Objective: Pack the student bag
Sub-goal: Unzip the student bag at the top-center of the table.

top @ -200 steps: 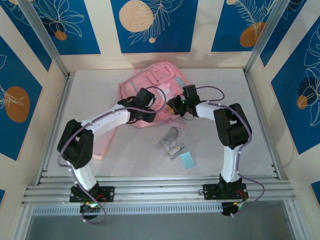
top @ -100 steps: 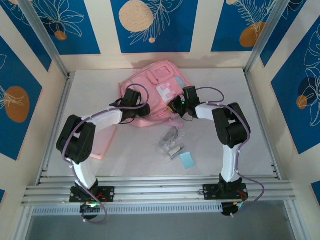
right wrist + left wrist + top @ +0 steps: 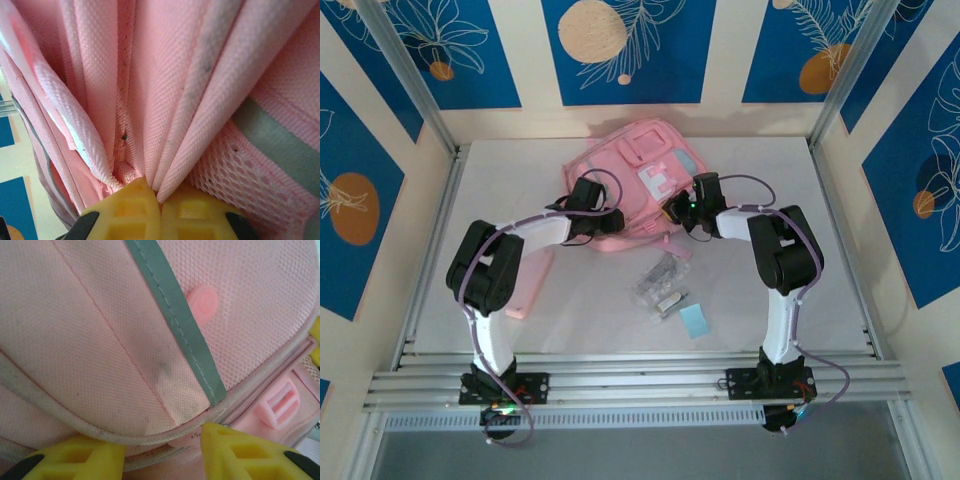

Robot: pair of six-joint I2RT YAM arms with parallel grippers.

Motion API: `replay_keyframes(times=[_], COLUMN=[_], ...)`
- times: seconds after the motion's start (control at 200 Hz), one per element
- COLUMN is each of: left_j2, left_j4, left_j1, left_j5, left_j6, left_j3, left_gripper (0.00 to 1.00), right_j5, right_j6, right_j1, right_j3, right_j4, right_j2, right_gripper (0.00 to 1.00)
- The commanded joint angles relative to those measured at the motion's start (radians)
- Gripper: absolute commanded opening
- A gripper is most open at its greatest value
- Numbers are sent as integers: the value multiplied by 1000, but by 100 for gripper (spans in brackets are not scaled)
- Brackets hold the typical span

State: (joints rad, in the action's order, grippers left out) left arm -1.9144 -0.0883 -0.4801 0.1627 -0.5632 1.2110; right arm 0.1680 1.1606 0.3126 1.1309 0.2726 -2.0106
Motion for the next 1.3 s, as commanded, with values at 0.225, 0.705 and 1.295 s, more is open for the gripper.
replay_keyframes(times=[0.225,0.705,1.295], left_j2=[-24,-25,37], left_j4=[-82,-177,43], left_j1=[-92,-79,-55], left_j5=[184,-68,-216], left_j6=[73,124,66], left_j3=[41,56,-31], left_gripper=[50,55,65], right_j5=[15,13,19], right_j6=[-10,-12,-24], right_j1=[28,28,33], right_j3=[-14,-24,-14], right_j4=[-56,-60,-67], right_j2=[-13,2,-1], right_gripper=[0,0,0])
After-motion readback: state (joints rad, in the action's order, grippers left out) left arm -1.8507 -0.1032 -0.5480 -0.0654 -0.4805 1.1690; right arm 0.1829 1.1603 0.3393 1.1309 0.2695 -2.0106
